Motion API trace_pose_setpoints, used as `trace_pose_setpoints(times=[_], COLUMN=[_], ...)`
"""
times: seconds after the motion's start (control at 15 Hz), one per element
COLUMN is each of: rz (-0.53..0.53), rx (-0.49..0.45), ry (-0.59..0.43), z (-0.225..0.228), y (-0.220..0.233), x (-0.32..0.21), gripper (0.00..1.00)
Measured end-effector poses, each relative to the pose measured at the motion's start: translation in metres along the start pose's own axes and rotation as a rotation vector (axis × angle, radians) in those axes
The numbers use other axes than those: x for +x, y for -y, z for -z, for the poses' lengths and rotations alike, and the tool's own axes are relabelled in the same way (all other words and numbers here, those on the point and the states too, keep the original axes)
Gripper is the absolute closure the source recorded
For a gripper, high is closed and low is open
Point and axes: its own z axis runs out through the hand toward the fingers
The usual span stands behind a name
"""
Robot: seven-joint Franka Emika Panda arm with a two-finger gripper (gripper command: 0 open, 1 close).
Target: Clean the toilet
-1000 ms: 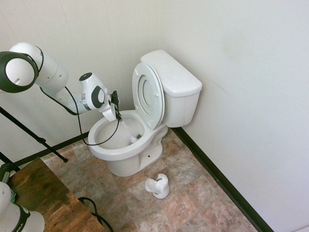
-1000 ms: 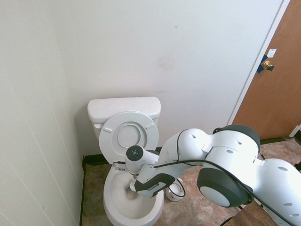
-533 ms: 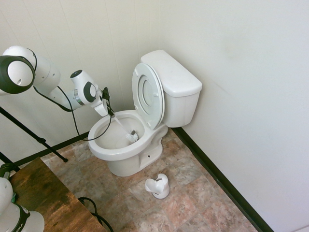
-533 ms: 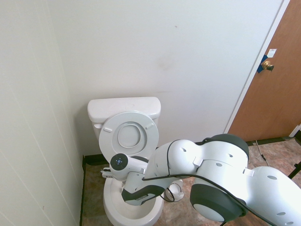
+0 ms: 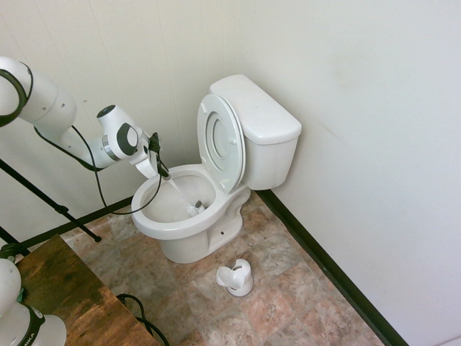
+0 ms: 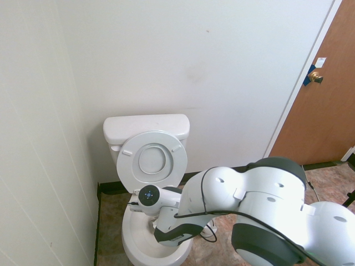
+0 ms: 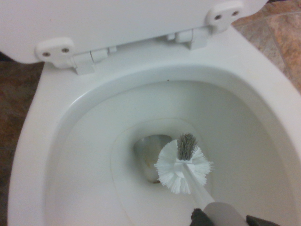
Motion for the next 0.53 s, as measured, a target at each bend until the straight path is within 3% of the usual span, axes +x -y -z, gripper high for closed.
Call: trace_pose_setpoints(times=[0.53], rz=[0.001], rx=[0.08], ry=[0.008], z=[0.129], y=[-0.061], x=[0.07], gripper=[1.0])
